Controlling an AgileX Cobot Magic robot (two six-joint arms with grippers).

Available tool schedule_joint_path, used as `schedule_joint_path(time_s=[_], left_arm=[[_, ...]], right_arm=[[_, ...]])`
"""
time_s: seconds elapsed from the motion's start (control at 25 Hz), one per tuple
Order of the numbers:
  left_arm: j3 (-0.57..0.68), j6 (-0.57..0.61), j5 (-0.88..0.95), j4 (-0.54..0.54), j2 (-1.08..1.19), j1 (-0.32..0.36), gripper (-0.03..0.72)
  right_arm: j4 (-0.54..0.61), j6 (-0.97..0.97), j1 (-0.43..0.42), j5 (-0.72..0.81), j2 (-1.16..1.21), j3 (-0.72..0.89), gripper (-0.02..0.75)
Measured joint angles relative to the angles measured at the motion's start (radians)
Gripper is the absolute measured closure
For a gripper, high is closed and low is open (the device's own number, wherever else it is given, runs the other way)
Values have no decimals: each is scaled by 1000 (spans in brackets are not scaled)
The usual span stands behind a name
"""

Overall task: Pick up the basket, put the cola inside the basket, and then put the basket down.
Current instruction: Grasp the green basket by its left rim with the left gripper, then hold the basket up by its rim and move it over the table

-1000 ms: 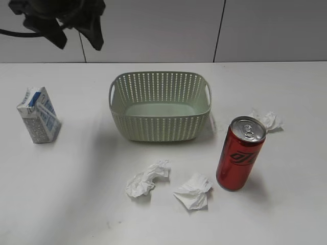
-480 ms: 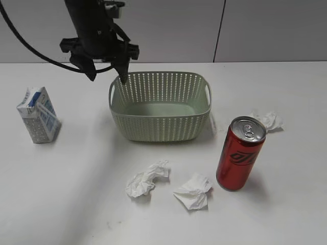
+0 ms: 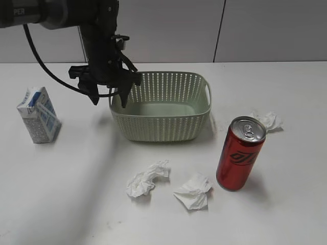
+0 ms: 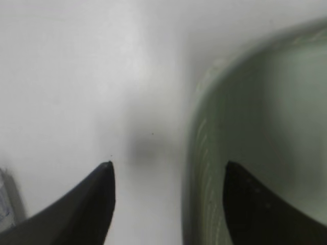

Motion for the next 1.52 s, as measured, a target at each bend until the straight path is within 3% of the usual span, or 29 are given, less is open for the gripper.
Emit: schedule_joint_path(time_s=[0.08, 0.24, 0.36, 0.76, 1.08, 1.28, 1.52], left_arm=[[0, -10, 0, 0, 0, 0, 289], [-1, -23, -6, -4, 0, -1, 599], [-5, -70, -19, -27, 0, -1, 680], [-7, -133, -1, -79, -25, 4, 688], [24, -133, 3, -111, -215, 4, 688], [135, -156, 3, -118, -348, 4, 688], [376, -177, 7, -166, -494, 4, 688]], right_arm=[[0, 0, 0, 0, 0, 0, 153], [0, 0, 0, 0, 0, 0, 153], [0, 0, 0, 0, 0, 0, 153], [0, 0, 0, 0, 0, 0, 153], [0, 0, 0, 0, 0, 0, 153], [0, 0, 0, 0, 0, 0, 153], [0, 0, 0, 0, 0, 0, 153]])
